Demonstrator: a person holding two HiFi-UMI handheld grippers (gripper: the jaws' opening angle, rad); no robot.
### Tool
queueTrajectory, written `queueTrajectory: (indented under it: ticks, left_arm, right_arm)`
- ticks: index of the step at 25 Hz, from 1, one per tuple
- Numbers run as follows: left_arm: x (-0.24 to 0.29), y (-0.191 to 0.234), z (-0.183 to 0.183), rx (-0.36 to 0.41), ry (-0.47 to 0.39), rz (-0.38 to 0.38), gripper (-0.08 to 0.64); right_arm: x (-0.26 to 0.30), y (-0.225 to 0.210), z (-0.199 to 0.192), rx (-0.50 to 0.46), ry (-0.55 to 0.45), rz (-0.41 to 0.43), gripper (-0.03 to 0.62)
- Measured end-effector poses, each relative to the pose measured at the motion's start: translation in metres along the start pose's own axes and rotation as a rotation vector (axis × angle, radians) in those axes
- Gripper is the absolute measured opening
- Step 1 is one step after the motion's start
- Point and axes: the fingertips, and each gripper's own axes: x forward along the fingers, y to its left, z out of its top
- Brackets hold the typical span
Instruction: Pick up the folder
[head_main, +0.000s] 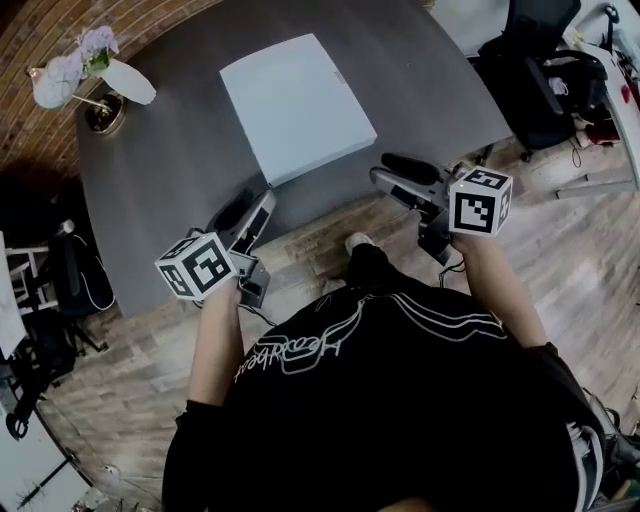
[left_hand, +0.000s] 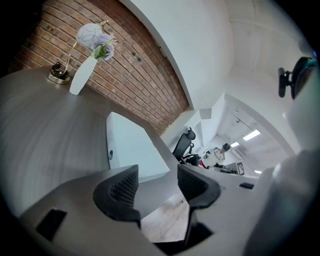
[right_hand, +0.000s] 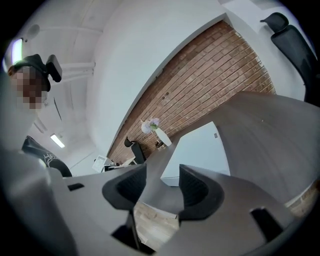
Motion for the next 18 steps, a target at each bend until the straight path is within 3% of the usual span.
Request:
queueTrajectory:
  ticks: [11, 18]
  left_arm:
    - [0.058, 0.053, 0.014, -0.048, 0.009, 0.200, 0.225]
    - [0.073, 0.085, 0.006, -0.074, 0.030, 0.287, 0.225]
  right_arm:
    - [0.046, -0.107, 0.024, -0.092, 0.173, -0.042, 0.175]
    - [0.073, -0.151, 0.013, -0.064, 0.267, -0.051, 0.176]
